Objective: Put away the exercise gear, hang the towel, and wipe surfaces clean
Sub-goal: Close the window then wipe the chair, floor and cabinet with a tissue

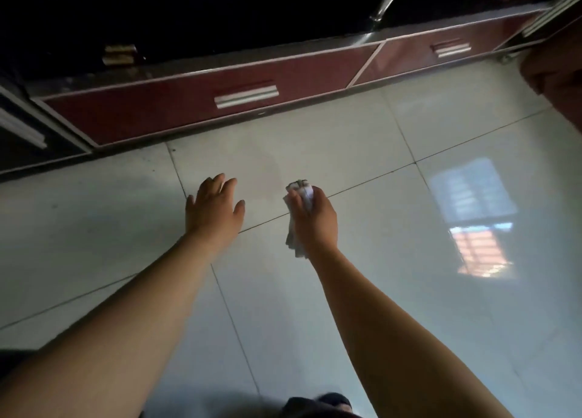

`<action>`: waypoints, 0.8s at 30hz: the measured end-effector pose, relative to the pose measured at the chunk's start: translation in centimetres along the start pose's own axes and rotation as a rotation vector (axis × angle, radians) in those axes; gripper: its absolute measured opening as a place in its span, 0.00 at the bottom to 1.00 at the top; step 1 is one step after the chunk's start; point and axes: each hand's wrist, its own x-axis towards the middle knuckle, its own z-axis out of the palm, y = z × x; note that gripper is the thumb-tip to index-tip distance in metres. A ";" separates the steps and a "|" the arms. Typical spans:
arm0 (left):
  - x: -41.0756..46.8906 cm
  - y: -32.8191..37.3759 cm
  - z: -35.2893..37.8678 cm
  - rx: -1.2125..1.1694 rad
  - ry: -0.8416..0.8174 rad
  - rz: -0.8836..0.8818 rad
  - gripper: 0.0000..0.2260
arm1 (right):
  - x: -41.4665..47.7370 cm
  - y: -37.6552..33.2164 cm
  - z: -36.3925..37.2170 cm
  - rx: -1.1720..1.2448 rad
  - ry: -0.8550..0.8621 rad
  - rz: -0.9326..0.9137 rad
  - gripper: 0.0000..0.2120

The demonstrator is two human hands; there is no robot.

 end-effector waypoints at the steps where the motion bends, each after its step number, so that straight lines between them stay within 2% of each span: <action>1: 0.4 -1.0 1.6 0.019 -0.006 -0.028 0.23 | 0.6 1.2 1.3 -0.022 0.010 -0.002 0.16; 5: -0.2 -4.3 7.0 0.073 -0.069 -0.079 0.26 | 1.9 3.9 5.3 -0.124 0.030 -0.043 0.15; 12: -0.9 -6.9 9.7 0.090 -0.052 0.019 0.29 | 2.5 4.8 9.5 -0.257 0.081 -0.186 0.18; 17: 0.5 -10.9 8.1 0.124 -0.018 -0.070 0.31 | 1.6 6.8 11.9 -0.510 -0.076 -0.161 0.26; 21: 0.3 -13.1 7.2 0.160 -0.009 -0.066 0.33 | -2.2 9.4 13.1 -0.677 -0.170 -0.336 0.28; 24: 0.3 -13.2 6.7 0.151 -0.042 -0.051 0.32 | -1.3 9.0 13.4 -0.726 -0.203 -0.360 0.30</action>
